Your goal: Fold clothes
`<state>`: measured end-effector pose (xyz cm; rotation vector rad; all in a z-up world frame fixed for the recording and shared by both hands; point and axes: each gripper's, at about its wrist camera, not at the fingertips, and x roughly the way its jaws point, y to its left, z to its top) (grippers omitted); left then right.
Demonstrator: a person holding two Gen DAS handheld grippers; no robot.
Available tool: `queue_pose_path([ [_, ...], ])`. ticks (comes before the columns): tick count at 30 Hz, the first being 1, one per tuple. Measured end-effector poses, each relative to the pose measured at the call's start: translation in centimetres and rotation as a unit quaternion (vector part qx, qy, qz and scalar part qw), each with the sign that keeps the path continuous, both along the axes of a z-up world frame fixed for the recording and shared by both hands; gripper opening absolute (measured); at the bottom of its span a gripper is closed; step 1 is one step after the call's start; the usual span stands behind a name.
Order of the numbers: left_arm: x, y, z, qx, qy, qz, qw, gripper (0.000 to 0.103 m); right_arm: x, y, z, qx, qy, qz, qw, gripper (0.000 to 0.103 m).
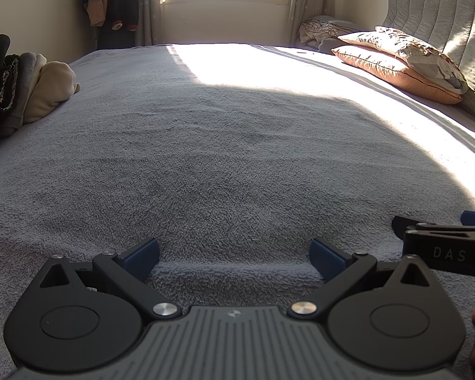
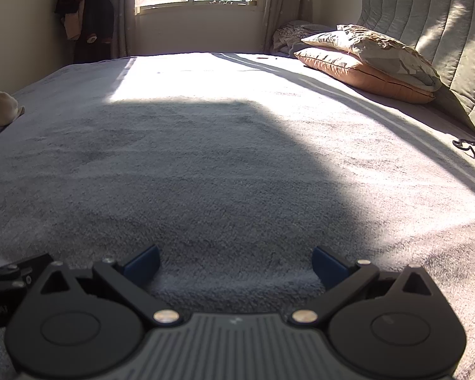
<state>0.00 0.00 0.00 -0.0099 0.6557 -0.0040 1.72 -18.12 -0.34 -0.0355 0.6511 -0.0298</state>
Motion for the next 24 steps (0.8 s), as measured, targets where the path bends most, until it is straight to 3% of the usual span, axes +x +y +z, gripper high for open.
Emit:
queue_pose_path([
  [6, 0.1, 0.0, 0.0, -0.001, 0.000, 0.000, 1.0000, 0.103, 0.3, -0.6, 0.2, 0.016, 0.010, 0.006, 1.000, 0.103],
  [9, 0.2, -0.1, 0.0, -0.002, 0.000, 0.000, 1.0000, 0.103, 1.0, -1.7, 1.0, 0.032, 0.044, 0.037, 0.998, 0.103],
  [15, 0.3, -0.1, 0.0, -0.004, 0.001, 0.000, 1.0000, 0.103, 1.7, -4.7, 2.2, 0.121, 0.072, 0.007, 0.990, 0.103],
  [20, 0.3, -0.2, 0.1, -0.004, 0.001, 0.000, 1.0000, 0.103, 1.3, -3.7, 2.4, 0.089, 0.088, 0.028, 0.992, 0.103],
  [24, 0.4, -0.2, 0.1, -0.004, 0.001, 0.000, 1.0000, 0.103, 1.4, -4.4, 2.9, 0.114, 0.100, 0.026, 0.988, 0.103],
])
